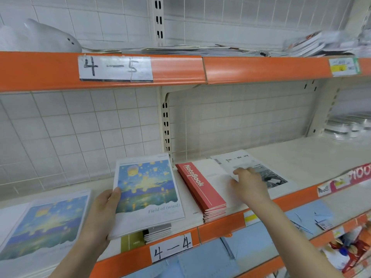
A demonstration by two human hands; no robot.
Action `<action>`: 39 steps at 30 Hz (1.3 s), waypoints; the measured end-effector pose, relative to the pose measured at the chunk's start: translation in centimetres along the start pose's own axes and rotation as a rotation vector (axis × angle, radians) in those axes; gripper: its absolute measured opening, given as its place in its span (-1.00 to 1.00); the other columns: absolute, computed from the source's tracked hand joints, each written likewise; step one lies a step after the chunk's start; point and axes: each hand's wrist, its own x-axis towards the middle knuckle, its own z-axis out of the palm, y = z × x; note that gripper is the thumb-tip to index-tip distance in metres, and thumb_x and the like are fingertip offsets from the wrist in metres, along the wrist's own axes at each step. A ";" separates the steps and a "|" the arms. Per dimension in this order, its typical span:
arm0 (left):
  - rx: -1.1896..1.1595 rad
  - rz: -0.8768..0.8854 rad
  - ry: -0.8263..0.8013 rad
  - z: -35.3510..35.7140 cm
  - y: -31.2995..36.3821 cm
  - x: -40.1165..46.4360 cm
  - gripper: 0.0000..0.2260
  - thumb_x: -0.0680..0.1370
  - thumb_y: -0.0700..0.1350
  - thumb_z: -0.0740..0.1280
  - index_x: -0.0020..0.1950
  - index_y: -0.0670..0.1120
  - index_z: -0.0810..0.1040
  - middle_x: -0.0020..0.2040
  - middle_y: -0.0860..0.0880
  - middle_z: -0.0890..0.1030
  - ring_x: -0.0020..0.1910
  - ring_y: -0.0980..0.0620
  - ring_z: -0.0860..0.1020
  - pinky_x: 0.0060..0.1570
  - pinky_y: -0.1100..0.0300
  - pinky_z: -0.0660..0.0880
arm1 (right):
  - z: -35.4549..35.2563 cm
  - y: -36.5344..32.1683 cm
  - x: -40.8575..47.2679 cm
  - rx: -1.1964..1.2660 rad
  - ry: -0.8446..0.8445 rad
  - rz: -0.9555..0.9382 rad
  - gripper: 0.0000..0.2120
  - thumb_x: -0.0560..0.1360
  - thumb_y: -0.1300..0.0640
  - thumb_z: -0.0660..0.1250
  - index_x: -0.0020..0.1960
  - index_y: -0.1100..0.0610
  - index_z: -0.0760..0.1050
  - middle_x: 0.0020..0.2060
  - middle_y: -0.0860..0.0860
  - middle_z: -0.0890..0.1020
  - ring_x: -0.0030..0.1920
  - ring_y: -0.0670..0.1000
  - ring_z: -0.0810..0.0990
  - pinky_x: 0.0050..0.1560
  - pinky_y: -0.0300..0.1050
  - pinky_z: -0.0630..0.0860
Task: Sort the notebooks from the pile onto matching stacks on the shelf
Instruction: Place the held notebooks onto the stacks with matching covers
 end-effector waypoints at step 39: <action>0.019 0.037 0.202 -12.3 0.4 1.3 -0.77 0.65 -0.12 0.17 -0.16 -0.11 0.51 -0.23 -0.12 0.60 -0.51 0.11 0.57 -0.48 0.27 0.48 | 5.2 -16.5 -4.3 0.377 -0.001 -0.581 -0.72 0.60 0.15 0.15 0.27 0.14 0.48 0.18 0.07 0.55 0.15 0.05 0.53 0.16 -0.12 0.46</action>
